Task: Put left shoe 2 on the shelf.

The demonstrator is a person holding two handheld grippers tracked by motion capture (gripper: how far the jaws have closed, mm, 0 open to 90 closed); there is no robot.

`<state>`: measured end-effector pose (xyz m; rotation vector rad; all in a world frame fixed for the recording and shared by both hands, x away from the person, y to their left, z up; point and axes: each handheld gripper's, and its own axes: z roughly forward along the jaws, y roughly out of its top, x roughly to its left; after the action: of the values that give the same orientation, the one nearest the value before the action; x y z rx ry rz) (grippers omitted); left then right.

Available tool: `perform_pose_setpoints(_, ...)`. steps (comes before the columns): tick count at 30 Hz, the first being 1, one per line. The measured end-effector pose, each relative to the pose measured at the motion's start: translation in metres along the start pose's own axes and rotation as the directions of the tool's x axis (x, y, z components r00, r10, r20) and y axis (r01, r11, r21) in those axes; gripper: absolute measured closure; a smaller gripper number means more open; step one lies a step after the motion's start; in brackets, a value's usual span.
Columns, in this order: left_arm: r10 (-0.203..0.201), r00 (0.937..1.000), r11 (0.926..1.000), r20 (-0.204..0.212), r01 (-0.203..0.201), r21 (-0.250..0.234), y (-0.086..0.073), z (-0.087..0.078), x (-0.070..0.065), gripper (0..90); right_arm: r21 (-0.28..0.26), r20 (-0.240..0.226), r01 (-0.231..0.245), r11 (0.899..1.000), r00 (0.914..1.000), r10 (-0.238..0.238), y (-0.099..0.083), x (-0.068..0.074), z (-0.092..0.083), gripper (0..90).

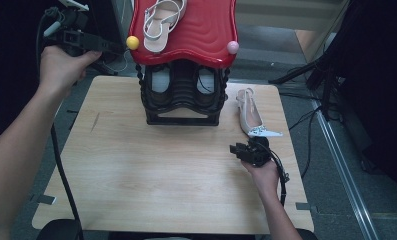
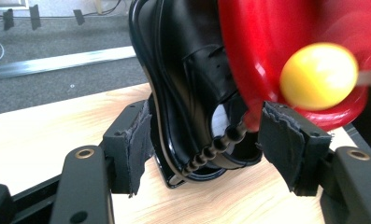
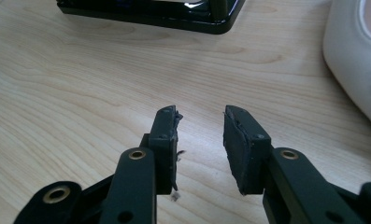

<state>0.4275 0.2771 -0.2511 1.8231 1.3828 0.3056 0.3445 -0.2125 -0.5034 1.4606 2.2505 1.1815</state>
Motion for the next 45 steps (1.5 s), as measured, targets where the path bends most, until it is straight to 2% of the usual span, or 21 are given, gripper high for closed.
perform_pose_setpoints(3,-0.005,0.9999,1.0000,0.015,0.005,0.001,-0.011,0.005,0.004,35.0,-0.009,-0.008,0.005,1.000,1.0000,-0.005,0.000,-0.002,-0.001,68.8)
perform_pose_setpoints(7,0.001,0.9999,0.9998,0.013,-0.002,0.020,-0.024,0.013,0.008,34.8,-0.020,-0.025,-0.013,1.000,0.9996,0.012,0.000,-0.005,-0.002,70.7)
perform_pose_setpoints(9,0.015,0.9999,0.9997,-0.007,-0.014,0.022,-0.030,0.017,0.009,34.7,-0.017,-0.030,-0.027,0.999,0.9992,0.026,0.000,-0.006,-0.003,72.6)
perform_pose_setpoints(11,0.004,0.9999,0.9996,-0.009,-0.004,0.029,-0.034,0.020,0.011,34.8,-0.017,-0.034,-0.031,0.999,0.9990,0.030,0.000,-0.008,-0.002,74.0)
perform_pose_setpoints(14,-0.017,0.9998,0.9996,0.012,0.017,0.022,-0.041,0.025,0.015,34.9,-0.020,-0.026,-0.039,0.999,0.9989,0.038,0.000,-0.009,0.000,74.4)
perform_pose_setpoints(18,0.005,1.0000,0.9993,0.000,-0.005,0.037,-0.052,0.031,0.014,35.2,-0.018,0.004,-0.031,0.999,0.9995,0.031,0.002,-0.009,0.002,74.5)
perform_pose_setpoints(20,0.009,0.9999,0.9991,0.010,-0.010,0.042,-0.059,0.034,0.015,35.3,-0.023,0.010,-0.028,0.999,0.9996,0.028,0.003,-0.010,0.003,73.9)
perform_pose_setpoints(24,0.003,0.9997,0.9989,0.023,-0.004,0.046,-0.072,0.040,0.016,35.4,-0.043,0.021,-0.055,0.998,0.9982,0.056,0.005,-0.013,0.003,72.3)
perform_pose_setpoints(26,0.011,0.9998,0.9983,0.017,-0.012,0.058,-0.079,0.043,0.016,35.7,-0.050,0.032,-0.057,0.997,0.9978,0.059,0.007,-0.014,0.003,72.7)
perform_pose_setpoints(28,-0.003,0.9996,0.9987,0.029,0.001,0.051,-0.086,0.045,0.017,36.0,-0.061,0.041,-0.056,0.997,0.9974,0.059,0.009,-0.014,0.002,73.2)
perform_pose_setpoints(34,-0.017,0.9993,0.9982,0.035,0.015,0.057,-0.107,0.054,0.018,36.5,-0.059,0.040,-0.047,0.997,0.9980,0.049,0.011,-0.016,0.001,73.8)
perform_pose_setpoints(36,-0.020,0.9990,0.9983,0.041,0.018,0.056,-0.114,0.056,0.019,36.5,-0.067,0.039,-0.066,0.996,0.9969,0.068,0.011,-0.018,0.001,74.0)
perform_pose_setpoints(40,-0.014,0.9988,0.9976,0.047,0.011,0.069,-0.127,0.061,0.018,36.5,-0.069,0.060,-0.061,0.996,0.9960,0.066,0.016,-0.022,0.002,79.8)
perform_pose_setpoints(43,-0.020,0.9969,0.9977,0.077,0.014,0.067,-0.137,0.063,0.020,36.2,-0.076,0.062,-0.063,0.995,0.9958,0.068,0.020,-0.025,0.004,83.6)
perform_pose_setpoints(45,0.003,0.9981,0.9973,0.062,-0.007,0.073,-0.143,0.064,0.022,36.6,-0.079,0.072,-0.058,0.995,0.9954,0.063,0.022,-0.028,0.006,89.0)
